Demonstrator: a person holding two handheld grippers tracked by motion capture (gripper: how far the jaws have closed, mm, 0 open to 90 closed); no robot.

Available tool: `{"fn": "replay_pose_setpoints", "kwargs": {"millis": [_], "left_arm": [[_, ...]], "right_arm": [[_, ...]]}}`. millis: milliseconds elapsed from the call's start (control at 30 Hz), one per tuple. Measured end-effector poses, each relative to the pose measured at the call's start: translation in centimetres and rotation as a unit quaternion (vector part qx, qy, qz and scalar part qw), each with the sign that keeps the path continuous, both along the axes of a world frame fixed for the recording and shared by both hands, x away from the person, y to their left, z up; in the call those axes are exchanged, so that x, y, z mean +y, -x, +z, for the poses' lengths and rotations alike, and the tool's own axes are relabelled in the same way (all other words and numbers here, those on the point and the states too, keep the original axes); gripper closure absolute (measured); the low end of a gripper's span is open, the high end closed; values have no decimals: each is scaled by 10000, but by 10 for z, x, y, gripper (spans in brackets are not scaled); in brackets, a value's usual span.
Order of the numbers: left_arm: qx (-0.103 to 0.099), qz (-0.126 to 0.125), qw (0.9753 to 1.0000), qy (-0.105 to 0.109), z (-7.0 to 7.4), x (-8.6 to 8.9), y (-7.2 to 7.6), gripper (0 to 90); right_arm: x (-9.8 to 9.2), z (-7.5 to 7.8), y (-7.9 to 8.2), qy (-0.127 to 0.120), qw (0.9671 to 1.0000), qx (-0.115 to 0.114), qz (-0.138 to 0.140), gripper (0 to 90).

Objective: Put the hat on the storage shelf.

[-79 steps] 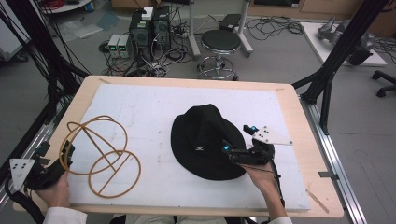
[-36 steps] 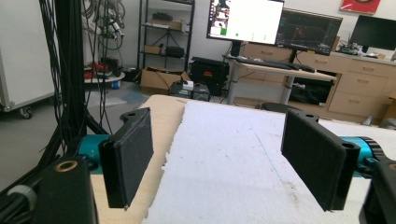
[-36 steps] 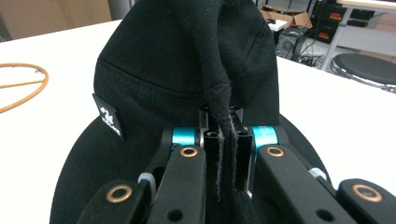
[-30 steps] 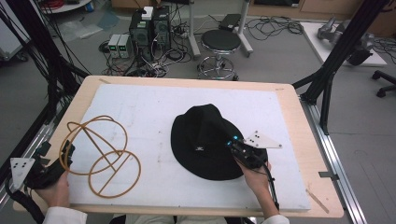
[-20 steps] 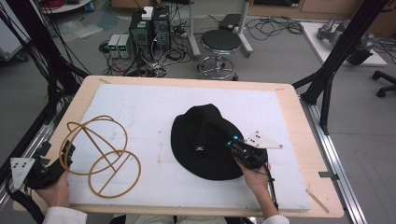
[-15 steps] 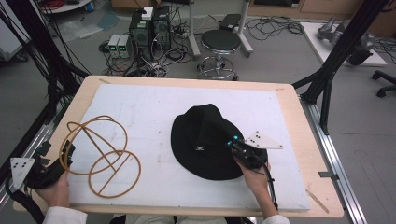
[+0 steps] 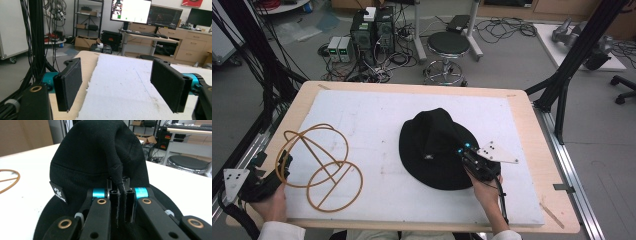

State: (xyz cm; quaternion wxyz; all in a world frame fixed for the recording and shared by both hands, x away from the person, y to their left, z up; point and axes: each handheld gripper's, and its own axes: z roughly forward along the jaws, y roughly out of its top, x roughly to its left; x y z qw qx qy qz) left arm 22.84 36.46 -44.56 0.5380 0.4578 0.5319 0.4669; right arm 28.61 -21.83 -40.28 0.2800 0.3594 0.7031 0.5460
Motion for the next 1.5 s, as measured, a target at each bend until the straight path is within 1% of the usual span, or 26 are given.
{"fn": "replay_pose_setpoints", "kwargs": {"millis": [67,100,133,200,333,367,400,433,533,633,767,800,833,900,1033,1100,1167,1267,1367,1400,1467,1500], "left_arm": [[1,1,10000,-1,0,0,0,256],[1,1,10000,-1,0,0,0,256],[0,2,10000,0,0,0,0,256],[1,8,10000,-6,0,0,0,256],[10,1,10000,-13,0,0,0,256],[10,1,10000,-13,0,0,0,256],[6,-12,10000,3,0,0,0,256],[-1,-12,10000,21,0,0,0,258],[12,-14,10000,24,0,1,-1,258],[7,-10,10000,18,0,1,0,258],[7,-15,10000,23,0,1,-1,258],[11,-15,10000,18,0,1,-1,258],[6,-15,10000,18,0,1,-1,258],[-3,-14,10000,17,0,1,-1,258],[2,-15,10000,25,-1,1,-1,258],[-1,-9,10000,22,0,0,-1,258],[-2,-15,10000,26,-1,0,-1,258],[-9,-11,10000,20,0,0,-1,258],[-12,-7,10000,20,0,0,-1,258],[-16,-9,10000,19,0,0,-1,258],[-18,-9,10000,13,0,0,-1,258],[-17,-11,10000,15,0,0,-1,258]], "right_arm": [[-2,2,0,-117,9999,-94,-41,879],[-2,2,0,-117,9999,-94,-41,879],[-5,5,1,-278,9995,-155,-38,880],[-8,7,1,-416,9988,-243,-14,879],[-12,15,1,-710,9963,-490,-10,879],[-12,15,1,-710,9963,-490,-10,879],[-12,17,2,-771,9953,-579,-14,879],[-13,20,3,-920,9929,-755,-9,879],[-15,27,3,-1152,9890,-930,-54,879],[-17,33,4,-1371,9841,-1127,-68,879],[-18,40,9,-1515,9787,-1383,-27,879],[-18,42,10,-1570,9770,-1443,-63,879],[-18,43,11,-1643,9749,-1504,-60,879],[-18,46,14,-1739,9716,-1602,-55,879],[-15,55,16,-1856,9675,-1715,68,879],[-14,59,14,-1940,9653,-1737,189,879],[-10,63,13,-1971,9640,-1768,259,879],[-4,67,11,-1973,9628,-1807,390,879],[3,72,9,-2023,9613,-1800,514,879],[5,73,9,-2032,9614,-1775,547,878],[9,77,8,-2069,9597,-1796,626,879],[11,79,8,-2082,9595,-1774,668,879]]}}
